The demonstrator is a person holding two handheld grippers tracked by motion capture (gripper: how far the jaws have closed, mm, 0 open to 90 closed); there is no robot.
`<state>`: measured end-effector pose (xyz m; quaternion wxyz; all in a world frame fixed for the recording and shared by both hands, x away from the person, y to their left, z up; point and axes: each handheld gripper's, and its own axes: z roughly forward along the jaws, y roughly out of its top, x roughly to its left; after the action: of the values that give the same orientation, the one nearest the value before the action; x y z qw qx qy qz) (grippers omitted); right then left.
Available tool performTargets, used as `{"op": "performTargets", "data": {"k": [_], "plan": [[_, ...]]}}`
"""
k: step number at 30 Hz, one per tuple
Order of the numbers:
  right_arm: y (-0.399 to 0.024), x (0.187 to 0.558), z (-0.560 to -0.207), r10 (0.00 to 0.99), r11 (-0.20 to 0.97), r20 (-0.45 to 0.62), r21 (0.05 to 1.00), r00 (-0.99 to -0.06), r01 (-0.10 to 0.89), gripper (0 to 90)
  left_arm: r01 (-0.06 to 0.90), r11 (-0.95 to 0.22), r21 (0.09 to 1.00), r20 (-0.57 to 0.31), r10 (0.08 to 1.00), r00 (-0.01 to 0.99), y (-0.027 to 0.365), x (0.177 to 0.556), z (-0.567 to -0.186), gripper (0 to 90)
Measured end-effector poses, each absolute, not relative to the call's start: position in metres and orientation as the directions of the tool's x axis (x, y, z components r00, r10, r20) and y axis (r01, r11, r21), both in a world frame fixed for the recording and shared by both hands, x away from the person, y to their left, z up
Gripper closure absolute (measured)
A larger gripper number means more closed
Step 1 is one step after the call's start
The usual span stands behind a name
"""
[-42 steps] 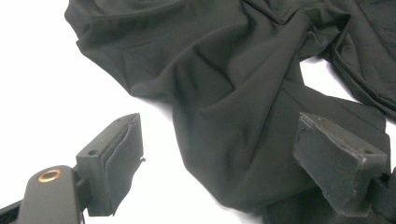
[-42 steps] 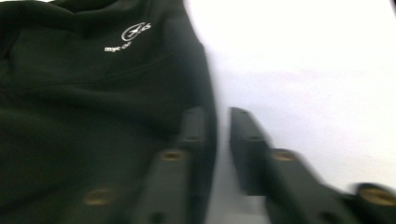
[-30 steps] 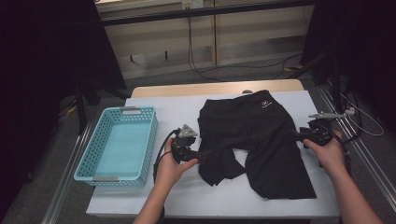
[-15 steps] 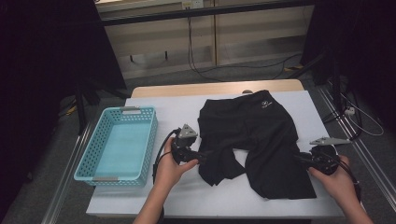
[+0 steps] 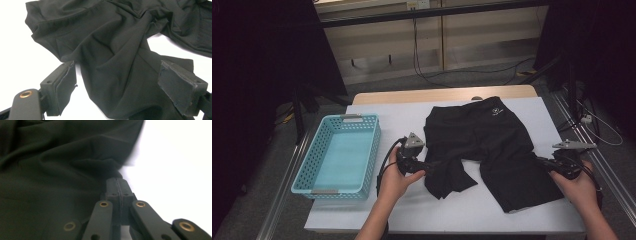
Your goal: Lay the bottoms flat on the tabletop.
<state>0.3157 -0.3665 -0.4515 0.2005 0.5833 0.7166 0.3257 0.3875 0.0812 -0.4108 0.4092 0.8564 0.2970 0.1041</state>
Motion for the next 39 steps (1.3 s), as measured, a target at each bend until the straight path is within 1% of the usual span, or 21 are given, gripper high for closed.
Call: {"op": "performTargets", "data": {"k": [1,3,5,6,8,11,14,15,16,20,22,24,26,28,29,30,31,32,34,37,39], "plan": [[-0.369,0.316,-0.453,0.967,0.100,0.098,0.703,-0.235,0.704,88.7,0.423,-0.491,0.761,-0.064,0.593,0.803,0.081,0.388,-0.411,15.7],[-0.371,0.313,-0.455,0.968,0.077,0.114,0.713,-0.223,0.697,78.7,0.423,-0.490,0.763,-0.064,0.593,0.802,0.081,0.387,-0.411,15.7],[-0.369,0.307,-0.453,0.973,0.092,0.087,0.709,-0.216,0.699,69.8,0.423,-0.491,0.762,-0.064,0.593,0.803,0.081,0.387,-0.409,15.7],[-0.369,0.304,-0.451,0.974,0.104,0.070,0.709,-0.217,0.697,68.3,0.421,-0.488,0.765,-0.063,0.593,0.802,0.081,0.386,-0.409,15.7],[-0.369,0.295,-0.448,0.972,0.103,0.075,0.710,-0.221,0.696,64.8,0.421,-0.489,0.764,-0.063,0.592,0.803,0.082,0.386,-0.408,15.7],[-0.369,0.282,-0.447,0.970,0.137,0.053,0.691,-0.239,0.710,66.0,0.416,-0.489,0.766,-0.061,0.590,0.805,0.083,0.386,-0.407,15.7],[-0.368,0.274,-0.448,0.969,0.161,0.029,0.678,-0.246,0.717,70.1,0.417,-0.490,0.766,-0.063,0.589,0.806,0.081,0.385,-0.407,15.7],[-0.368,0.272,-0.448,0.969,0.156,0.036,0.680,-0.245,0.717,78.1,0.418,-0.492,0.764,-0.063,0.587,0.807,0.081,0.385,-0.407,15.7],[-0.370,0.271,-0.447,0.965,0.164,0.041,0.673,-0.258,0.721,88.8,0.415,-0.489,0.767,-0.062,0.587,0.807,0.080,0.385,-0.408,15.7],[-0.378,0.267,-0.445,0.971,0.162,0.022,0.663,-0.236,0.730,90.0,0.412,-0.492,0.767,-0.062,0.582,0.811,0.080,0.385,-0.407,15.7],[-0.380,0.261,-0.443,0.970,0.197,-0.023,0.653,-0.240,0.732,90.0,0.413,-0.490,0.767,-0.061,0.586,0.808,0.081,0.385,-0.407,15.7],[-0.382,0.253,-0.443,0.967,0.213,-0.036,0.651,-0.251,0.728,90.0,0.417,-0.484,0.769,-0.066,0.589,0.806,0.081,0.386,-0.407,15.7],[-0.383,0.246,-0.443,0.968,0.209,-0.035,0.657,-0.249,0.724,83.5,0.418,-0.489,0.766,-0.064,0.589,0.805,0.081,0.386,-0.408,15.6],[-0.382,0.244,-0.440,0.972,0.206,-0.049,0.654,-0.231,0.728,71.6,0.421,-0.490,0.763,-0.068,0.587,0.807,0.080,0.385,-0.408,15.6],[-0.380,0.243,-0.438,0.971,0.207,-0.049,0.666,-0.235,0.716,71.1,0.414,-0.494,0.764,-0.060,0.585,0.808,0.080,0.385,-0.408,15.6],[-0.377,0.244,-0.436,0.969,0.203,-0.037,0.675,-0.243,0.709,67.8,0.415,-0.490,0.767,-0.062,0.586,0.808,0.079,0.384,-0.407,15.6],[-0.373,0.244,-0.434,0.968,0.207,-0.039,0.682,-0.248,0.701,62.3,0.417,-0.489,0.766,-0.067,0.584,0.809,0.078,0.384,-0.407,15.6],[-0.366,0.245,-0.432,0.964,0.223,-0.052,0.686,-0.259,0.692,59.2,0.411,-0.494,0.766,-0.061,0.581,0.811,0.078,0.384,-0.406,15.6],[-0.352,0.247,-0.431,0.952,0.250,-0.049,0.692,-0.301,0.677,57.4,0.410,-0.493,0.767,-0.060,0.582,0.811,0.078,0.384,-0.406,15.6],[-0.325,0.252,-0.431,0.927,0.274,-0.012,0.704,-0.376,0.655,54.8,0.413,-0.497,0.763,-0.061,0.581,0.812,0.078,0.385,-0.407,15.6],[-0.306,0.255,-0.432,0.906,0.300,-0.002,0.707,-0.423,0.640,54.6,0.416,-0.495,0.763,-0.063,0.583,0.810,0.078,0.384,-0.408,15.6]]}}
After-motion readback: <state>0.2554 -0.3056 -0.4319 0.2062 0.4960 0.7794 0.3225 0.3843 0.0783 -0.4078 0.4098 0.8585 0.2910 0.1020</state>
